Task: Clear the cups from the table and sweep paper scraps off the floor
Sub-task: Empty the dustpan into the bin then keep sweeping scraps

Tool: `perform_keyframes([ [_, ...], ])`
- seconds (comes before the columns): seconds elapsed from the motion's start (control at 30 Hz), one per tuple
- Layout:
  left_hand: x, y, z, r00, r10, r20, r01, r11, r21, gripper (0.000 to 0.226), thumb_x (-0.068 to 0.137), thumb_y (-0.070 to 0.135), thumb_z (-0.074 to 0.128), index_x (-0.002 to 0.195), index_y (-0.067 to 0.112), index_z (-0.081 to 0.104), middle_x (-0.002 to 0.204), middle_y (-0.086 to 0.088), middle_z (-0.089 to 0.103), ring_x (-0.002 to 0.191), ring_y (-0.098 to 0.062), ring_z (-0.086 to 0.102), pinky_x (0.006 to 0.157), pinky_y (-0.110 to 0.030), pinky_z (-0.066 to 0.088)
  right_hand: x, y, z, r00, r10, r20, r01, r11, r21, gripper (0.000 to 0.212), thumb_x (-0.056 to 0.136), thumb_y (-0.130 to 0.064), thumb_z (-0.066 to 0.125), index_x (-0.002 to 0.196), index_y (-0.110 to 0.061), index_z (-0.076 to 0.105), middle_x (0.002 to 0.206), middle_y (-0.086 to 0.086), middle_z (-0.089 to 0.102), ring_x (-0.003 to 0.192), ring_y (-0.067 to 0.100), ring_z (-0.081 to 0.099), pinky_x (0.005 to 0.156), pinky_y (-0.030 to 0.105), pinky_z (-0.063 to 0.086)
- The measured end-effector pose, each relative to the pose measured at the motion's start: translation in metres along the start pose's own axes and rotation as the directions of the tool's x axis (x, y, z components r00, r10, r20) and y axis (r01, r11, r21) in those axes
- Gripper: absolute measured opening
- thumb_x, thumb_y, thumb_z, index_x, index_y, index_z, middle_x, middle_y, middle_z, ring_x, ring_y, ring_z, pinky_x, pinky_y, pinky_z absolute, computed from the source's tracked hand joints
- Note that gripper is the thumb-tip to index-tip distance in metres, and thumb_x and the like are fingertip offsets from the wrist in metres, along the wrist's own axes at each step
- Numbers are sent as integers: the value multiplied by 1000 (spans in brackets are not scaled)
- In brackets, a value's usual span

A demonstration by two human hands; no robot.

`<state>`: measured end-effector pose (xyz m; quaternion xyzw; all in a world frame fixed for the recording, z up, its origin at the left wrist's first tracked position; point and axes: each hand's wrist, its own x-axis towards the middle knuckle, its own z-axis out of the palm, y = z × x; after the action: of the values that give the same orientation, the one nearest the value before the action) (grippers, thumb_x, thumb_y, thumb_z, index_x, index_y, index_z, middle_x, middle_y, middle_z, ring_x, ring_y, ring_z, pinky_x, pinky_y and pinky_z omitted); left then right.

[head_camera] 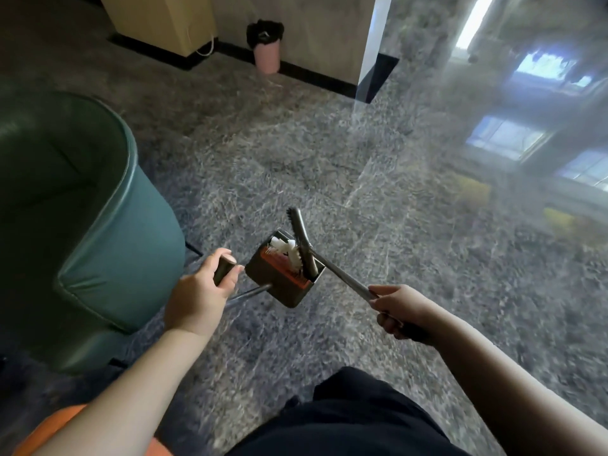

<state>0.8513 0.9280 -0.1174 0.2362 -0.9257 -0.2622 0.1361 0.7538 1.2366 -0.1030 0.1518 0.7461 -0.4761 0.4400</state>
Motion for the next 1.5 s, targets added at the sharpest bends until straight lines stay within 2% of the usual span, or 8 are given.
perform_keyframes([
  [0.37,203,21,49,992,-124,-31,125,991,38,32,87,48,64,115,33,63,73,-16,69,70,-39,65,61,-43,54,155,-184,-67,998,-2,67,7,997,-77,21,95,-7,48,115,-12,51,54,5,42,39,11,35,37,15,24],
  [0.47,257,27,57,985,-160,-62,163,986,41,32,87,48,64,115,33,63,75,-16,70,70,-40,65,61,-43,54,193,-246,-78,995,-3,101,12,996,-90,21,96,-6,47,108,-18,59,55,5,41,35,9,35,35,13,24],
  [0.53,287,28,60,979,-190,-69,193,981,35,32,87,48,64,115,34,62,78,-16,70,73,-40,65,63,-44,54,212,-279,-79,995,-9,98,19,994,-105,27,96,-6,47,115,-23,57,57,5,41,34,8,35,34,12,24],
  [0.63,342,23,68,970,-227,-90,232,972,46,32,86,49,64,115,37,61,76,-15,70,72,-39,65,61,-42,54,253,-333,-76,992,-8,124,29,986,-163,28,95,-6,46,123,-9,50,56,5,41,37,9,34,36,13,23],
  [0.8,444,9,80,973,-213,-91,220,973,73,36,86,47,66,118,30,65,70,-18,68,66,-40,64,56,-40,51,319,-414,-66,993,-5,120,25,987,-159,43,95,-8,49,134,-25,49,56,5,44,37,9,36,34,14,25],
  [0.97,550,-6,81,980,-194,-39,196,977,87,35,87,46,66,118,30,64,73,-18,69,69,-40,65,57,-39,49,379,-493,-56,993,14,119,2,991,-135,49,95,-7,50,140,-25,45,54,4,43,36,9,36,34,15,26],
  [1.3,753,-10,114,987,-151,-59,155,984,86,33,87,44,67,116,28,65,71,-17,69,62,-39,64,52,-36,45,486,-646,-77,991,-12,132,25,995,-96,34,96,-5,46,116,-32,52,58,5,42,38,9,36,35,15,25],
  [1.5,882,10,146,975,-215,-57,220,971,89,34,87,48,64,118,32,63,74,-17,69,64,-38,64,53,-33,43,573,-756,-109,990,-3,141,19,994,-111,31,96,-6,47,109,-34,52,57,5,41,38,9,36,36,16,25],
])
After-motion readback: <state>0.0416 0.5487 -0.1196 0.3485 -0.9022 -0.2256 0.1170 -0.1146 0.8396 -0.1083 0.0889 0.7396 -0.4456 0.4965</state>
